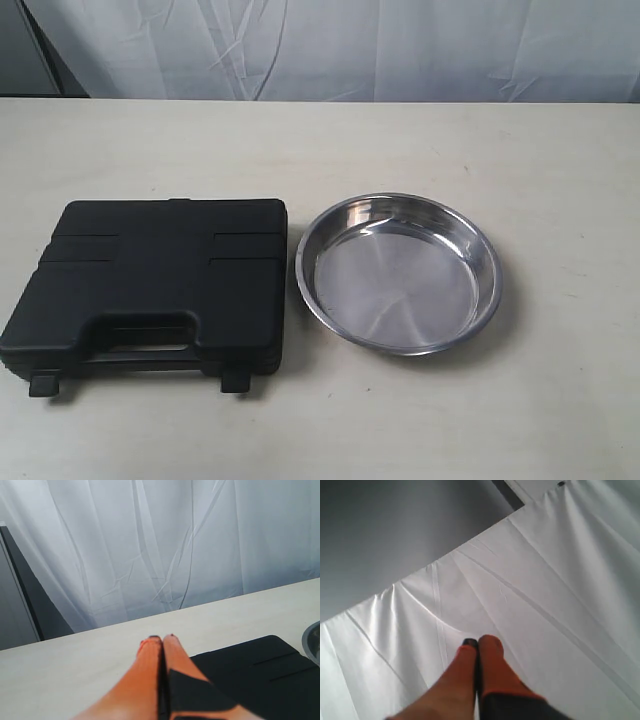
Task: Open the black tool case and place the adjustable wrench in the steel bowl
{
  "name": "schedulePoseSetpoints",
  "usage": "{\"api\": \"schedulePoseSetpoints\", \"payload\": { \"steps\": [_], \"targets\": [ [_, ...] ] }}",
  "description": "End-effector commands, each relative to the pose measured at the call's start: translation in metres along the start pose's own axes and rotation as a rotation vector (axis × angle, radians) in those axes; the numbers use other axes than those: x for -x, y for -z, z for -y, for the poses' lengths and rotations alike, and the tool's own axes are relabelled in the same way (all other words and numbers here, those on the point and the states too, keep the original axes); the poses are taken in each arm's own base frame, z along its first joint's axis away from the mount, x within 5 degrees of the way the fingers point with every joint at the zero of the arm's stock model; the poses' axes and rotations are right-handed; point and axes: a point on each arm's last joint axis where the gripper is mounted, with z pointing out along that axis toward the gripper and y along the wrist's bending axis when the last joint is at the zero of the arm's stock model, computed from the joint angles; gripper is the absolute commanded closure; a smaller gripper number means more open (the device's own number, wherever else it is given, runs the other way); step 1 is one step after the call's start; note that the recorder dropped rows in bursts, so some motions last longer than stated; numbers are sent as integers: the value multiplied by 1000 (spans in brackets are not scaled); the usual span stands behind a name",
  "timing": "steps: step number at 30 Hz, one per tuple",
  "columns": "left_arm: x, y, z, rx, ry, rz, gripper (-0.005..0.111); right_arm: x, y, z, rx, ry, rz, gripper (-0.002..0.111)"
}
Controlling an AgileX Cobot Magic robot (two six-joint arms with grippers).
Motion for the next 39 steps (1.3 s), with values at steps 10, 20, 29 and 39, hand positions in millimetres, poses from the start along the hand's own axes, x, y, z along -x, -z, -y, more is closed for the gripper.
{"api": "schedulePoseSetpoints", "payload": {
  "steps": [10, 20, 29, 39],
  "targets": [
    [0, 0, 0, -6, 0, 4, 107, -113, -136, -31, 68, 639, -1013, 109],
    [0, 0, 0, -6, 0, 4, 107, -284, -70, -181, 964, 549, -1982, 109],
    [0, 0, 0, -6, 0, 4, 107, -359, 27, -241, 1296, 633, -2174, 109],
    [0, 0, 0, -6, 0, 4, 107, -369, 49, -263, 1383, 730, -2025, 76]
  ]
}}
